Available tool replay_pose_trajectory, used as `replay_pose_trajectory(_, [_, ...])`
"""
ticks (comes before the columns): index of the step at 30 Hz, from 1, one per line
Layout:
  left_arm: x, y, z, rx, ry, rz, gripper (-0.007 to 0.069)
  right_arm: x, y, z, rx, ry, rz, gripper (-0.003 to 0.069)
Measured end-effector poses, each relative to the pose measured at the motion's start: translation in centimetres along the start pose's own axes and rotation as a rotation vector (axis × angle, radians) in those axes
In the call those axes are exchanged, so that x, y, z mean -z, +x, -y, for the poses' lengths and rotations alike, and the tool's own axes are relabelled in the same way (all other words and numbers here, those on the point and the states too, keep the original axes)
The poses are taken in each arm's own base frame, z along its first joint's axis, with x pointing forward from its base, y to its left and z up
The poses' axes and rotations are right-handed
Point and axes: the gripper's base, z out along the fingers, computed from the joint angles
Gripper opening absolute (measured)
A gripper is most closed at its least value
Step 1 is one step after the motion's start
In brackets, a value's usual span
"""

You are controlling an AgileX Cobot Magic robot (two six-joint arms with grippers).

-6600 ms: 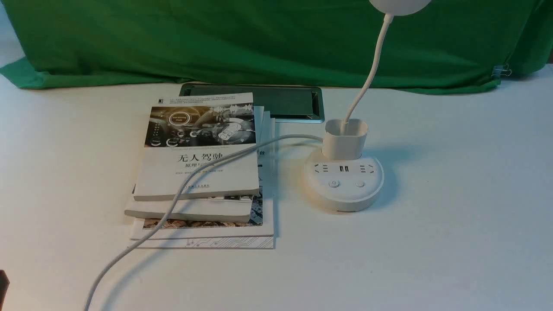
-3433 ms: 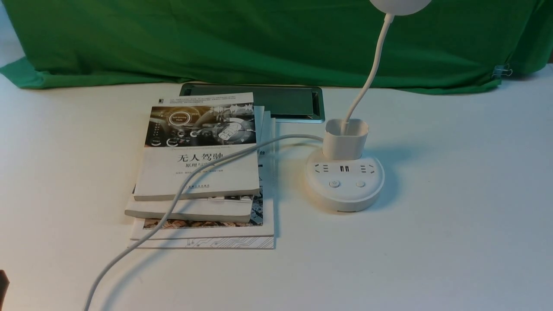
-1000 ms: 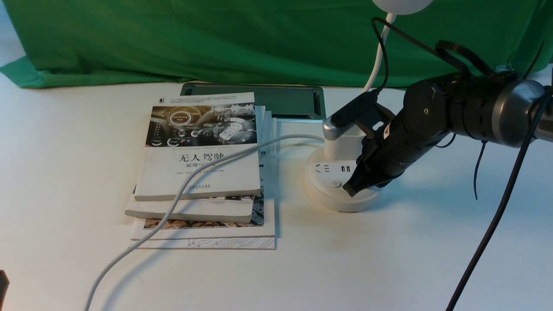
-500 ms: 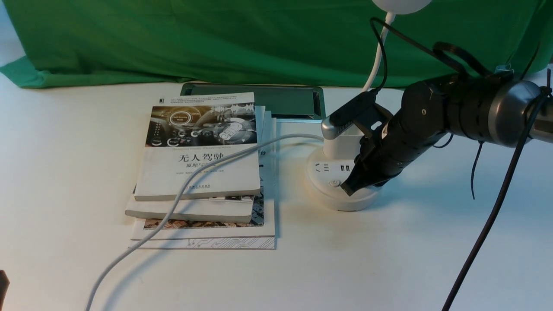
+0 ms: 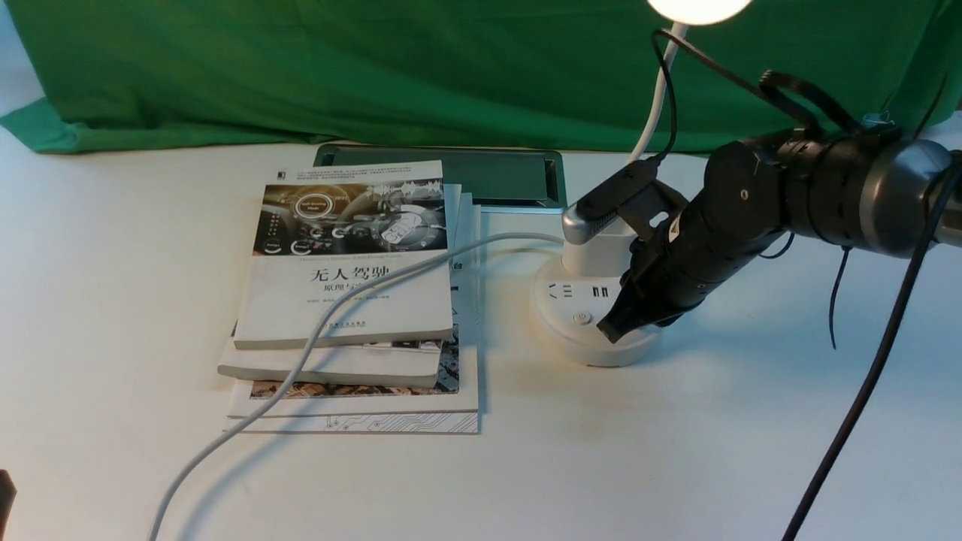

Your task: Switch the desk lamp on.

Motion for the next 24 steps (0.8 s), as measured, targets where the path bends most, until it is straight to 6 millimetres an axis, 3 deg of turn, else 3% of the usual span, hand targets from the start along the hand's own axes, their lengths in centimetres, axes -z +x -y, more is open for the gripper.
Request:
replay_pose_trajectory(1, [0.0,0.0,0.0,0.0,0.0,0.0,0.0021,0.2,-0.1,0.0,0.0,0.002,0.006,0.003])
replay_pose_trajectory(4, [0.0,0.0,0.0,0.0,0.0,0.0,0.0021,5.6,-0.8,0.2,-0.019,0.037,0.117,0.0034])
replay_pose_trajectory(5, [0.0,0.0,0.0,0.0,0.0,0.0,0.0021,5.9,-0.9,0.2,-0.019,0.039,0.123,0.0034])
replay_pose_trajectory(6, [0.0,0.0,0.0,0.0,0.0,0.0,0.0021,8.5,-0.6,0.0,-0.033,0.053,0.171,0.0034])
replay_pose_trajectory(8, [0.0,0.0,0.0,0.0,0.0,0.0,0.0021,10.8,0.1,-0.3,-0.049,0.065,0.217,0.0034])
replay_pose_trajectory(11, [0.0,0.0,0.0,0.0,0.0,0.0,0.0021,16.6,3.9,-2.2,-0.098,0.091,0.364,0.0037])
replay_pose_trajectory(12, [0.0,0.0,0.0,0.0,0.0,0.0,0.0021,16.8,4.1,-2.3,-0.103,0.091,0.374,0.0038])
replay_pose_trajectory(13, [0.0,0.0,0.0,0.0,0.0,0.0,0.0021,18.8,5.8,-3.0,-0.117,0.105,0.458,0.0038])
replay_pose_trajectory(18, [0.0,0.0,0.0,0.0,0.0,0.0,0.0021,23.9,11.1,-4.7,-0.161,0.152,0.717,0.0041])
replay_pose_trajectory(24, [0.0,0.0,0.0,0.0,0.0,0.0,0.0021,26.0,16.0,-6.2,-0.206,0.158,0.86,0.0055])
